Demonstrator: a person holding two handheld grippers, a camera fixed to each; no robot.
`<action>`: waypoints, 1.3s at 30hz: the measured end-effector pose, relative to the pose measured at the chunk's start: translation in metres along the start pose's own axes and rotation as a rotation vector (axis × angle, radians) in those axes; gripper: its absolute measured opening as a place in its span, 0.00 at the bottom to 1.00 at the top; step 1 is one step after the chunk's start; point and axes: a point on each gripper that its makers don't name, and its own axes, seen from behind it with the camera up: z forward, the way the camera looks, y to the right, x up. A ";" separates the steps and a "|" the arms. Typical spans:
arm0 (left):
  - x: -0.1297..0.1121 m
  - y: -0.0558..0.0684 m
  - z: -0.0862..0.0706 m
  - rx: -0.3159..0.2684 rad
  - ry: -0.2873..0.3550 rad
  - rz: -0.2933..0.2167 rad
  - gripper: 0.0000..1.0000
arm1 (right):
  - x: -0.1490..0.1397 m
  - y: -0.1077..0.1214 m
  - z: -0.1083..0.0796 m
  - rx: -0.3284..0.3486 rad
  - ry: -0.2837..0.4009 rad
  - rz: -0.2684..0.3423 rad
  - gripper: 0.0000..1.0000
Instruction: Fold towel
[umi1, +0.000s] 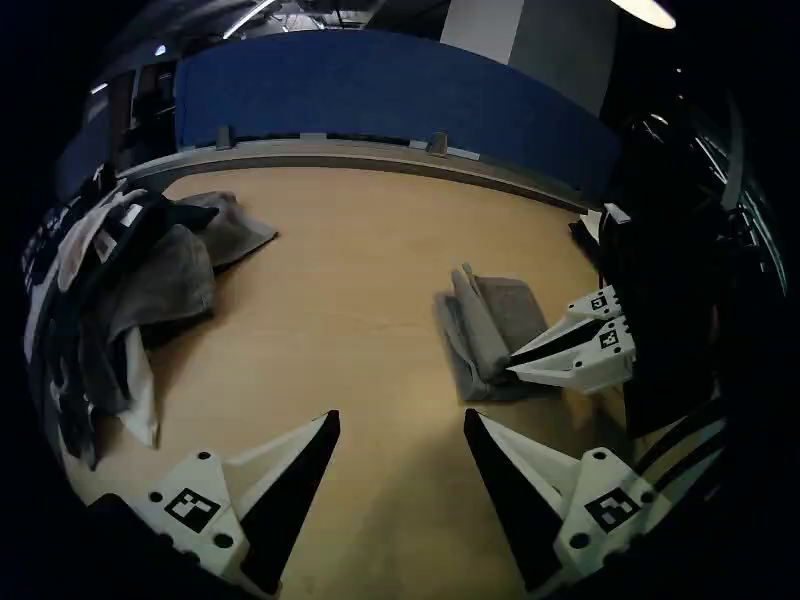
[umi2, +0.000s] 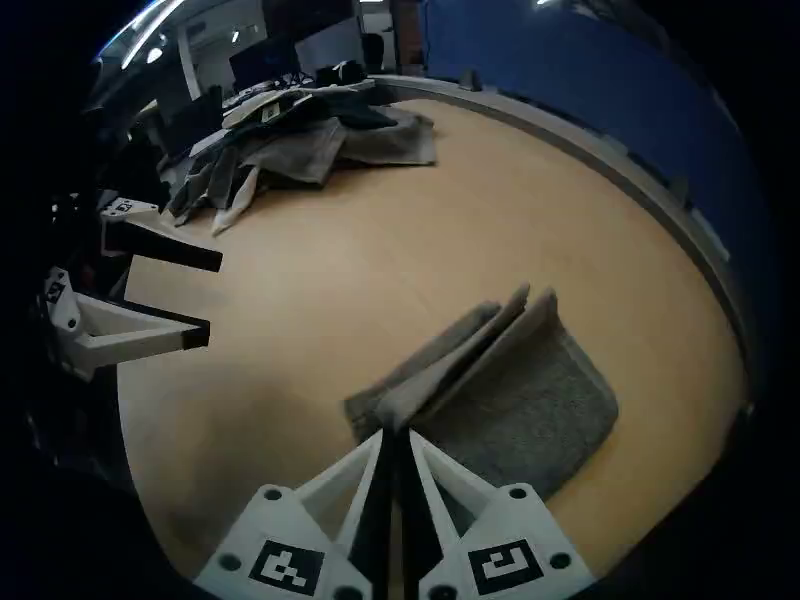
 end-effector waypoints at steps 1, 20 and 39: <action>0.000 0.000 0.000 -0.001 0.000 0.000 0.92 | 0.001 0.001 -0.001 -0.002 0.004 -0.001 0.04; 0.000 0.002 0.006 0.006 -0.010 0.008 0.92 | -0.006 0.038 -0.049 -0.123 0.100 0.073 0.88; 0.007 0.011 0.005 0.000 -0.006 0.019 0.92 | -0.045 0.047 -0.063 -0.173 0.096 0.148 0.91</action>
